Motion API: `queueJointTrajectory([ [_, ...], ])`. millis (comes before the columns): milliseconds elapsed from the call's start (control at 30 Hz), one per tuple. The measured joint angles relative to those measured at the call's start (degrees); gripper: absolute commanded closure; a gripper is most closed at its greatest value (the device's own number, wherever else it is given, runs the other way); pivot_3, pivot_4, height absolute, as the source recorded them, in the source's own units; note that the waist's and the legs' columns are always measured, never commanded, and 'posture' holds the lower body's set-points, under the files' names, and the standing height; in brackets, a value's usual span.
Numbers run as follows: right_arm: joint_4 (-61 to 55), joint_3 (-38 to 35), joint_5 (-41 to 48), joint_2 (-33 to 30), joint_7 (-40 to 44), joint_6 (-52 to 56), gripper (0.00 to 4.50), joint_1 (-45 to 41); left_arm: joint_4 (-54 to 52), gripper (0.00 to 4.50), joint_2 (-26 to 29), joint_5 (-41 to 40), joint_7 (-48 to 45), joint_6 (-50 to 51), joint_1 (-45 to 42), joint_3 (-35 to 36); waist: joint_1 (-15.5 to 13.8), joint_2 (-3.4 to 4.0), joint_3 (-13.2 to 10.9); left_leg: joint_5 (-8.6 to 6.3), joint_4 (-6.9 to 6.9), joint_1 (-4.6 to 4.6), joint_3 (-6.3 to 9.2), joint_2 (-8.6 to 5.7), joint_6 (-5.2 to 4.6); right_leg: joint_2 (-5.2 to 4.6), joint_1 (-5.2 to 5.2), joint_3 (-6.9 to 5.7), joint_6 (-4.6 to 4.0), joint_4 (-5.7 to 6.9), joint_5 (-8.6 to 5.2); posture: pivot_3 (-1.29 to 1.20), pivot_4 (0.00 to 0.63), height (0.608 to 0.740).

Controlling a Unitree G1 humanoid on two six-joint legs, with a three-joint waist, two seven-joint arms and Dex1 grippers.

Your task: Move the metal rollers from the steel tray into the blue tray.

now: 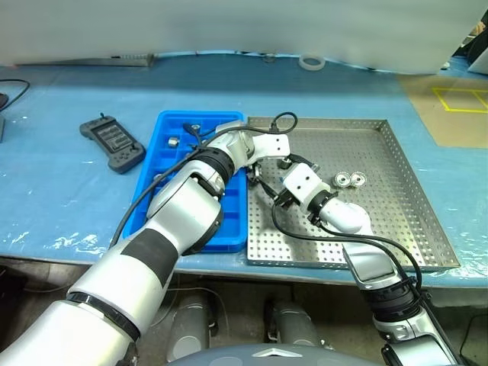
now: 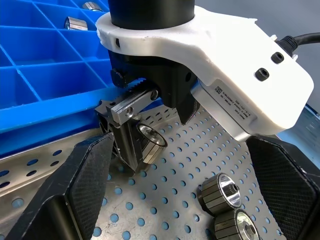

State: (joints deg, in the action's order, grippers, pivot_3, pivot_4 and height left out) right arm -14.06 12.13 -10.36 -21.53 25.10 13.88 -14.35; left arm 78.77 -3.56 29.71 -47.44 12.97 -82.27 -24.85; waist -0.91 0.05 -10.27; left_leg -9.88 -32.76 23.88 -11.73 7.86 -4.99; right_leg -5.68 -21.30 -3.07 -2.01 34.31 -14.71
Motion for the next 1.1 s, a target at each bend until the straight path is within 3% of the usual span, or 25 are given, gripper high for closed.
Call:
queueJointTrajectory([
  [633, 0.0, 0.0, -0.8, 0.0, -0.4, -0.1, 0.0, 0.1, -0.4, 0.04, 0.3, 0.2, 0.4, -1.3, 0.5, -0.3, 0.0, 0.01, 0.0, -0.03, 0.15, -0.13, 0.0, -0.04, -0.02, 0.0, 0.24, -0.01, 0.01, -0.44, 0.02, -0.2, 0.15, 0.74],
  [733, 0.0, -0.1, -0.9, -0.1, -0.4, -0.1, 0.0, 0.0, -0.4, 0.66, 0.1, -0.2, 1.1, -1.2, 0.7, 0.4, -0.1, 0.01, 0.0, -0.03, 0.17, -0.12, 0.0, -0.05, -0.02, 0.0, 0.23, -0.01, 0.01, -0.46, 0.02, -0.2, 0.15, 0.74],
  [867, 0.0, -0.1, -0.9, -0.3, -0.4, -0.1, 0.0, 0.0, -0.3, 1.97, -0.1, -0.2, 1.4, -1.2, 0.7, 0.6, 0.0, 0.01, 0.0, -0.02, 0.22, -0.09, 0.0, -0.05, -0.03, 0.0, 0.18, -0.01, 0.02, -0.48, 0.03, -0.2, 0.15, 0.74],
  [967, 0.0, -0.1, -0.9, -0.3, -0.3, -0.1, 0.0, 0.0, -0.4, 1.97, -0.2, -0.1, 1.6, -0.9, 0.7, 0.6, 0.0, 0.01, 0.0, -0.01, 0.27, -0.09, 0.0, -0.05, -0.03, 0.0, 0.16, -0.02, 0.02, -0.49, 0.03, -0.21, 0.15, 0.74],
  [1100, 0.0, -0.2, -0.9, -0.3, -0.4, -0.1, 0.0, 0.0, -0.5, 2.81, -0.2, -0.2, 2.0, -0.6, 0.7, 0.7, 0.1, 0.01, 0.0, -0.01, 0.28, -0.09, -0.01, -0.05, -0.02, 0.0, 0.17, -0.02, 0.02, -0.51, 0.03, -0.21, 0.15, 0.74],
])
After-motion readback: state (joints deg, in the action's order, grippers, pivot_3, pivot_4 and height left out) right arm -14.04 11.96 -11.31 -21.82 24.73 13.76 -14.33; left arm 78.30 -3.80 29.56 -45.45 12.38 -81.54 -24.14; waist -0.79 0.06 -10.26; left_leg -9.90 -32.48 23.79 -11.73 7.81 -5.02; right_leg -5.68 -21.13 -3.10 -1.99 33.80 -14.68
